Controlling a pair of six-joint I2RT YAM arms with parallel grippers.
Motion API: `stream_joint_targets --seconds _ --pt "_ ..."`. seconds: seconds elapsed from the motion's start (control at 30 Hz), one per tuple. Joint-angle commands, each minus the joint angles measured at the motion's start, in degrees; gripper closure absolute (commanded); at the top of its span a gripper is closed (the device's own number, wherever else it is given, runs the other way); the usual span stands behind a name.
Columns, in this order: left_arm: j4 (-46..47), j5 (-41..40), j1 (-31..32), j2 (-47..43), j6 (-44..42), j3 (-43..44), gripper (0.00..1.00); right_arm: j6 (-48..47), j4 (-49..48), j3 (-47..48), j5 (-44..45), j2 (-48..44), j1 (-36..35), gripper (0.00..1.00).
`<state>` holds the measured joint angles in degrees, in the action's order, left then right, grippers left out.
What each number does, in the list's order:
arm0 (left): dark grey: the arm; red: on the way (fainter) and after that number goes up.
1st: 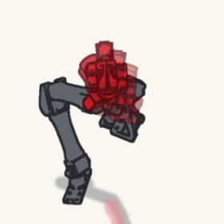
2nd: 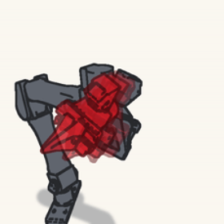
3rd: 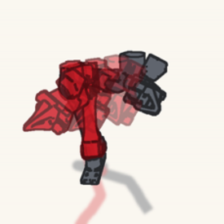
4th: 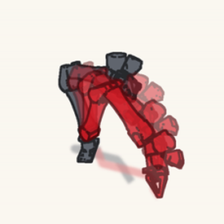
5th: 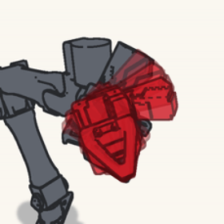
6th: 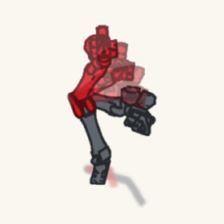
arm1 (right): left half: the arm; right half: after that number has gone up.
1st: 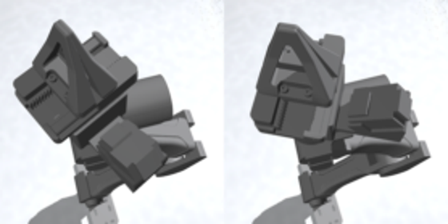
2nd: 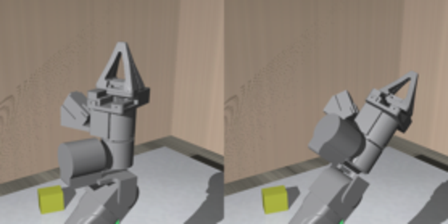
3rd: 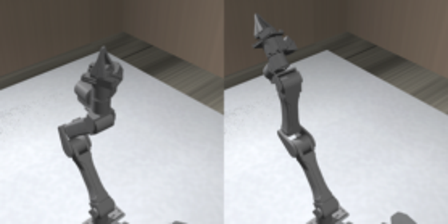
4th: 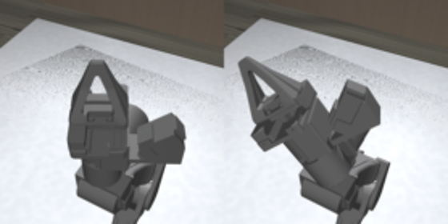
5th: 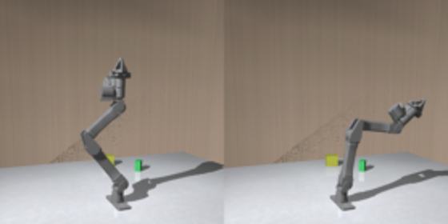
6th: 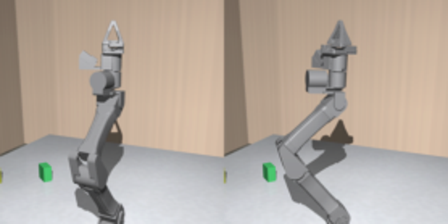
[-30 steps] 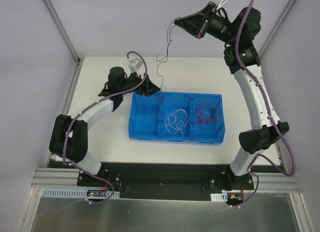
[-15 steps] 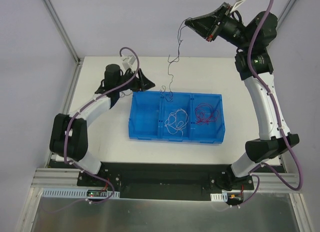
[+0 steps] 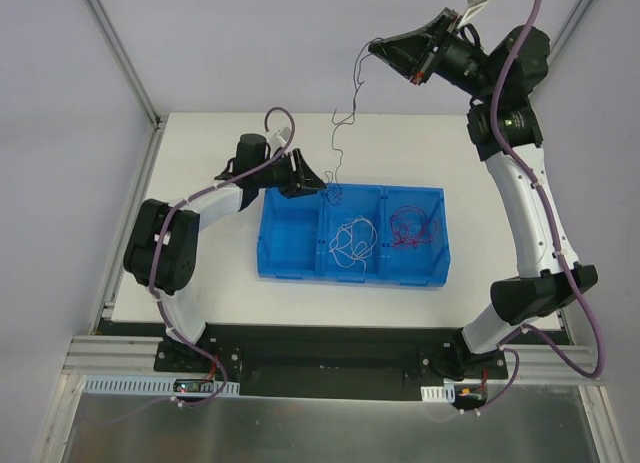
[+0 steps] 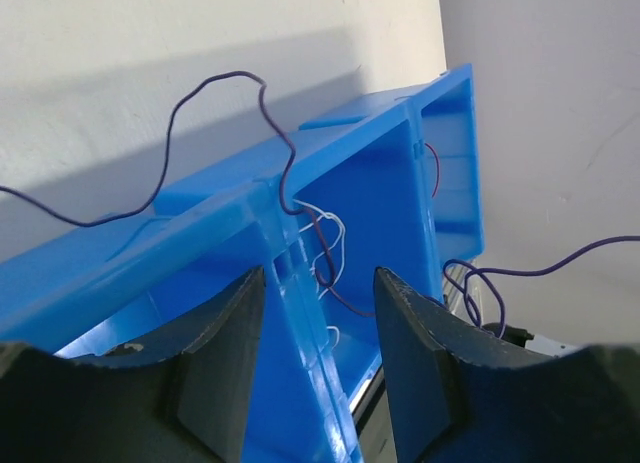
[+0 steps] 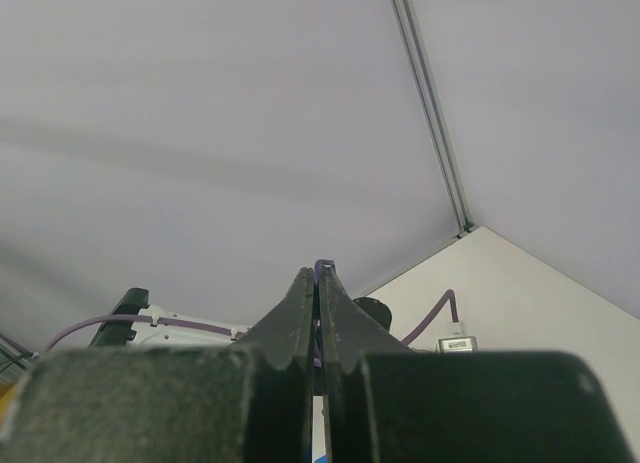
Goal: Untangle the cables
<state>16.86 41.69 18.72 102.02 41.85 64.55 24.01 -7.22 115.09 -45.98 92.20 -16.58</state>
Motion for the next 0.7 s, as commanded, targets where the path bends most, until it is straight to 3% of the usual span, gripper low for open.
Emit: stream_joint_targets --seconds 0.0,0.17,0.3,0.5,0.67 --pt "2.6 0.8 1.3 1.8 2.2 4.1 0.55 1.5 -5.2 -0.6 -1.6 -2.5 0.3 0.99" --pt "2.6 0.1 2.0 4.7 3.0 6.5 0.69 2.2 -6.4 -1.4 -1.7 -2.7 0.3 0.99" --pt "2.9 -0.7 2.1 4.2 2.4 7.4 1.00 1.9 -6.5 -1.7 -1.8 -2.7 0.3 0.99" --pt "-5.6 -8.5 -2.4 -6.4 -7.6 7.7 1.00 1.5 -6.0 -2.4 -1.5 -3.1 1.7 0.99" --pt "-9.3 -8.6 -20.0 -11.8 2.1 -0.7 1.00 1.1 -6.2 -5.0 -0.7 -5.1 3.7 0.99"
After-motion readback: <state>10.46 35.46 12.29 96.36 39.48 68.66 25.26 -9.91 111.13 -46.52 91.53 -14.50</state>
